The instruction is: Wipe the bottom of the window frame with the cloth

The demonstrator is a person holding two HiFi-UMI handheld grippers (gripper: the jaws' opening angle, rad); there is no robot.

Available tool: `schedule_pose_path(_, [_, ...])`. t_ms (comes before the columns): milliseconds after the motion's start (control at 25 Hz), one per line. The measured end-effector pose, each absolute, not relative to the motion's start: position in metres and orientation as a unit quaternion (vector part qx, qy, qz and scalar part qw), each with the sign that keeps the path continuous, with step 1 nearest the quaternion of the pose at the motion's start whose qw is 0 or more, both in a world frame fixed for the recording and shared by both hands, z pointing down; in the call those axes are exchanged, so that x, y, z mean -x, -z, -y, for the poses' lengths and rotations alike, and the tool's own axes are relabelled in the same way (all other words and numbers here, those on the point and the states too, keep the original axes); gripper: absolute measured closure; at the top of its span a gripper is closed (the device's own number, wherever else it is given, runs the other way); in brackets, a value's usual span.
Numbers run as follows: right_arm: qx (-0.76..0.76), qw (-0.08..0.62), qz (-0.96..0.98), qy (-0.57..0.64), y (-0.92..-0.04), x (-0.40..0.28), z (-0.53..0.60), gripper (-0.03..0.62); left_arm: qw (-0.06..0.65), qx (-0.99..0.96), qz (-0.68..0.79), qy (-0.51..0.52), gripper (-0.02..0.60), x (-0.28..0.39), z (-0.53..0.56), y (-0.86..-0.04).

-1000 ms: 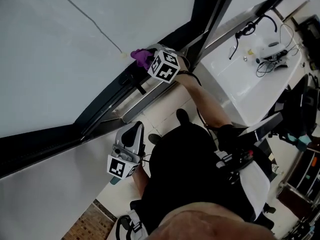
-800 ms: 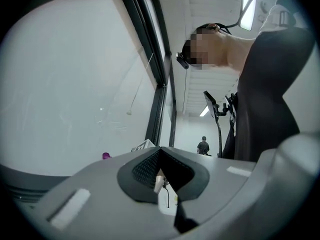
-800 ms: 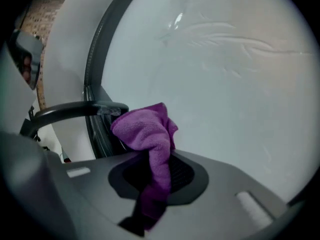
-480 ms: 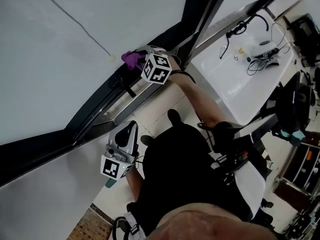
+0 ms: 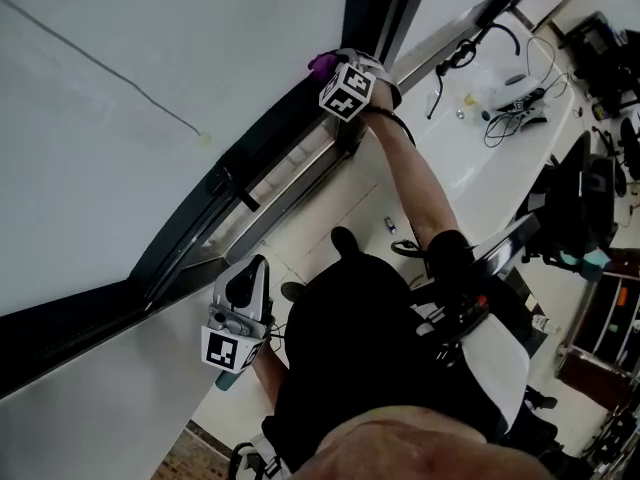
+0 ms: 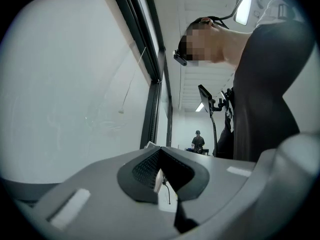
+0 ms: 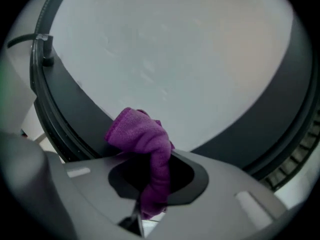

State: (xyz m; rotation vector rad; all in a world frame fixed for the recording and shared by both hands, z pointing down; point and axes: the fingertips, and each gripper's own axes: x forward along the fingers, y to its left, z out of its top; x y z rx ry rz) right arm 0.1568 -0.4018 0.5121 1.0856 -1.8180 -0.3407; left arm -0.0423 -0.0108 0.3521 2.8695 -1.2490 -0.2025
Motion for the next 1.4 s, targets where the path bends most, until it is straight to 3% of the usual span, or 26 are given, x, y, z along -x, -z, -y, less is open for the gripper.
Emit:
schedule_pose_path(200, [-0.481, 0.566, 0.629, 0.228, -0.515, -0.164, 0.415, 0.531, 0.004, -0.917, 0.393, 0.069, 0.580, 0.040, 0.012, -0.354])
schedule_pose_path(440, [-0.505, 0.574, 0.602, 0.230, -0.517, -0.177, 0.424, 0.531, 0.000, -0.912, 0.403, 0.080, 0.580, 0.052, 0.005, -0.350])
schedule_pose_path(720, [-0.480, 0.624, 0.600, 0.143, -0.527, -0.214, 0.373, 0.531, -0.001, -0.899, 0.430, 0.090, 0.581, 0.081, -0.009, -0.350])
schedule_pose_path(800, [-0.477, 0.605, 0.632, 0.085, -0.530, -0.229, 0.330, 0.531, 0.001, -0.896, 0.434, 0.091, 0.580, 0.090, -0.010, -0.352])
schedule_pose_path(880, [-0.471, 0.501, 0.726, 0.016, -0.518, -0.216, 0.285, 0.531, 0.004, -0.895, 0.437, 0.092, 0.580, 0.096, -0.009, -0.354])
schedule_pose_path(1040, [-0.380, 0.114, 0.909, -0.126, -0.447, -0.160, 0.212, 0.530, 0.014, -0.901, 0.421, 0.107, 0.580, 0.091, -0.003, -0.350])
schedule_pose_path(1120, [-0.315, -0.043, 0.933, -0.169, -0.402, -0.142, 0.184, 0.530, 0.013, -0.907, 0.403, 0.123, 0.581, 0.084, 0.005, -0.347])
schedule_pose_path(1240, [-0.240, -0.155, 0.941, -0.181, -0.363, -0.120, 0.146, 0.530, 0.010, -0.912, 0.390, 0.126, 0.580, 0.075, 0.008, -0.342])
schedule_pose_path(1400, [-0.168, -0.197, 0.950, -0.177, -0.337, -0.085, 0.107, 0.530, 0.010, -0.912, 0.394, 0.114, 0.578, 0.075, 0.002, -0.338])
